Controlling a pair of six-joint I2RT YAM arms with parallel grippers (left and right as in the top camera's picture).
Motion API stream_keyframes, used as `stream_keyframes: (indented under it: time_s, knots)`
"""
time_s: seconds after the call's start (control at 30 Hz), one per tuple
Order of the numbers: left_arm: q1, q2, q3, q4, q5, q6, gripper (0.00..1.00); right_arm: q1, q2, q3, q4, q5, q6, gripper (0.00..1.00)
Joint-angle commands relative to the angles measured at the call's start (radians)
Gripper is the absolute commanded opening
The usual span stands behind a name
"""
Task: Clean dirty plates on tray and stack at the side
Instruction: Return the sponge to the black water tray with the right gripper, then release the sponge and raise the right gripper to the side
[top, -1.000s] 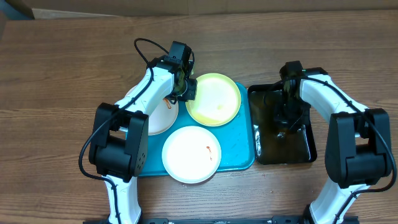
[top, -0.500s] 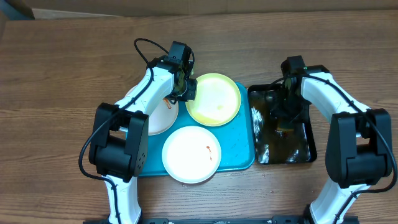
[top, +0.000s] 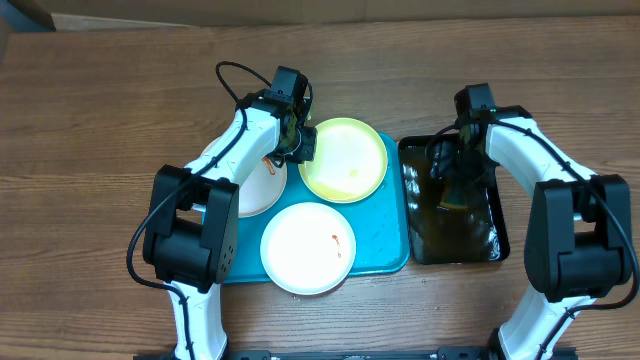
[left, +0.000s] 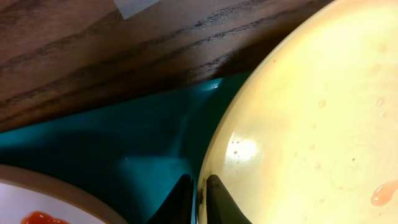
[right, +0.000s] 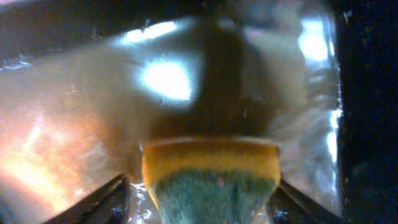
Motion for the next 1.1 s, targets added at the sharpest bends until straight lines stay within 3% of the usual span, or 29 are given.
stream_keyframes:
  time_s: [0.0, 0.03, 0.1, 0.3, 0.57, 0.67, 0.87, 1.07]
  knots:
    - [-0.002, 0.012, 0.01, 0.0, -0.013, -0.005, 0.12, -0.006, -0.006, 0.01, 0.011, -0.001, 0.002, 0.04]
    - [-0.002, 0.012, 0.01, 0.0, -0.013, -0.008, 0.14, -0.006, -0.006, 0.01, 0.011, -0.001, 0.002, 0.05]
    - [-0.002, 0.012, 0.009, 0.001, -0.013, -0.012, 0.16, -0.006, -0.007, 0.021, 0.002, -0.002, 0.002, 0.39]
    - [-0.002, 0.012, 0.009, 0.002, -0.013, -0.013, 0.19, -0.006, -0.007, 0.191, -0.108, -0.001, 0.002, 0.79]
    - [-0.002, 0.012, 0.0, 0.006, -0.013, -0.031, 0.22, -0.061, -0.007, 0.396, -0.205, -0.002, 0.006, 0.86]
    - [-0.002, 0.012, 0.0, 0.008, -0.014, -0.03, 0.26, -0.116, -0.007, 0.41, -0.224, -0.002, 0.007, 0.86]
    - [-0.002, 0.013, 0.0, 0.009, -0.014, -0.031, 0.27, -0.246, -0.006, 0.41, -0.241, -0.019, 0.006, 1.0]
    - [-0.004, 0.013, 0.0, 0.008, -0.01, -0.031, 0.36, -0.339, -0.006, 0.41, -0.239, -0.027, 0.005, 1.0]
